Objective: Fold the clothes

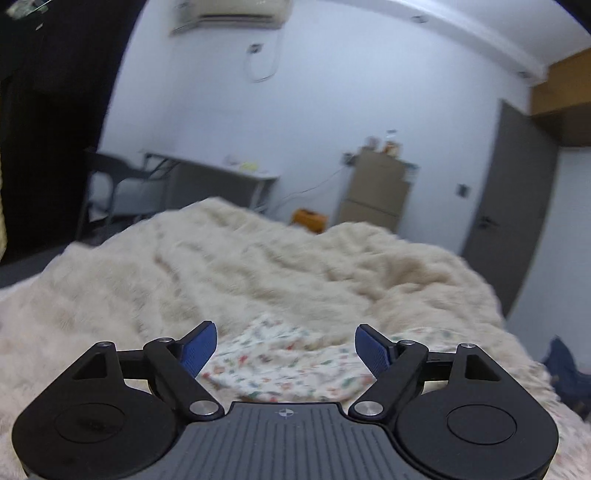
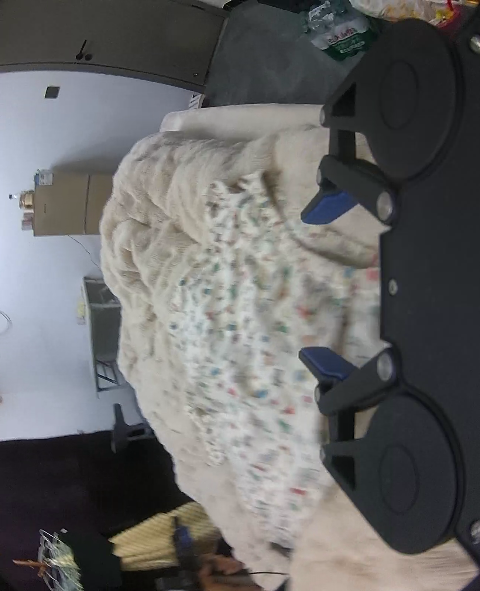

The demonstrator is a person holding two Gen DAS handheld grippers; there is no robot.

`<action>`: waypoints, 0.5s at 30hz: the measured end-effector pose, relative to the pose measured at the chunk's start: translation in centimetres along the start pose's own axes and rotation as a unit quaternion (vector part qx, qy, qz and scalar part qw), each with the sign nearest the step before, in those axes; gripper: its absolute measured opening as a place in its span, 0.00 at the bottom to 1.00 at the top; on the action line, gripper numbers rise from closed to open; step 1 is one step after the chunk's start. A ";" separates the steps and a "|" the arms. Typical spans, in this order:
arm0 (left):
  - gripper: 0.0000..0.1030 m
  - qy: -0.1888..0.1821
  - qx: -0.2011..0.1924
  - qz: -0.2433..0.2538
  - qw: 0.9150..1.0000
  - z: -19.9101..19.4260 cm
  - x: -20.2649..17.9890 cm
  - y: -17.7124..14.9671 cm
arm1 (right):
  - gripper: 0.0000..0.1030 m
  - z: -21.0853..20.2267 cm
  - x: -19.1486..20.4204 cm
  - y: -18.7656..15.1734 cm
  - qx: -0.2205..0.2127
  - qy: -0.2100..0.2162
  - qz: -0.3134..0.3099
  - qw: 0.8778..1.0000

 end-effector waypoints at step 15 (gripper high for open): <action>0.76 -0.248 0.052 0.370 0.894 -4.4 -13.8 -11.4 | 0.73 6.0 3.7 -6.4 -0.031 -0.030 -0.247 0.968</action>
Point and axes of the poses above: each gripper's, at about its wrist camera, not at the fingertips, and z roughly the way its jaws point, x to its left, y to its top, the point moved 9 cm from there along z, roughly the way its jaws point, and after that the axes turned 15 degrees about z, right-handed, at the moved point
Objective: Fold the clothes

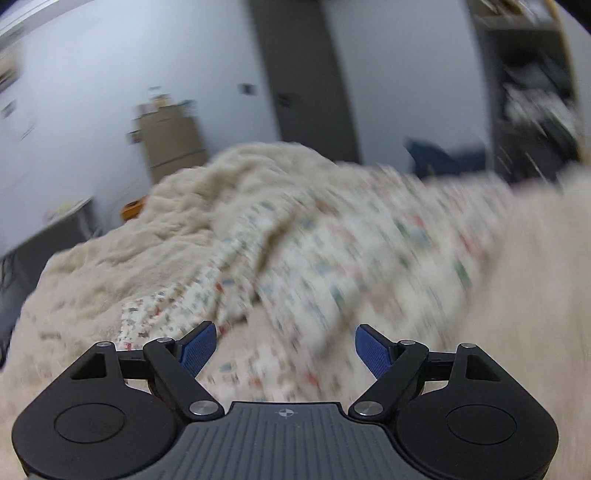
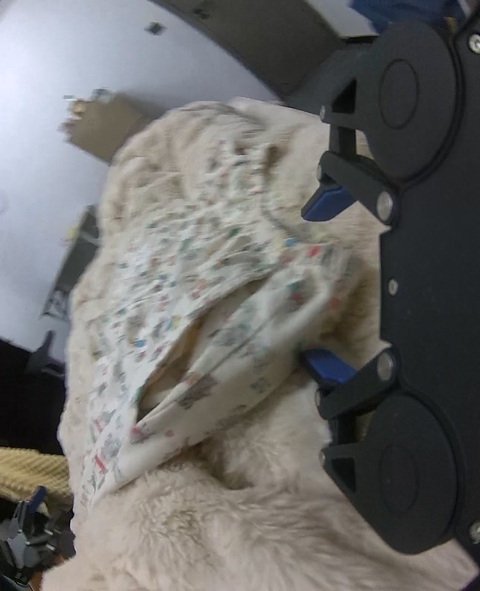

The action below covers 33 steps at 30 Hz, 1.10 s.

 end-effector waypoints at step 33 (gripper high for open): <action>0.75 -0.082 -0.168 -0.136 0.973 -2.7 2.5 6.7 | 0.40 -13.3 2.5 2.4 0.007 0.136 -0.088 0.987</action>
Point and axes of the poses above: each gripper's, at about its wrist camera, not at the fingertips, and z roughly the way its jaws point, x to its left, y to its top, the point moved 9 cm from there along z, roughly the way its jaws point, and after that the axes turned 15 degrees about z, right-handed, at the moved point
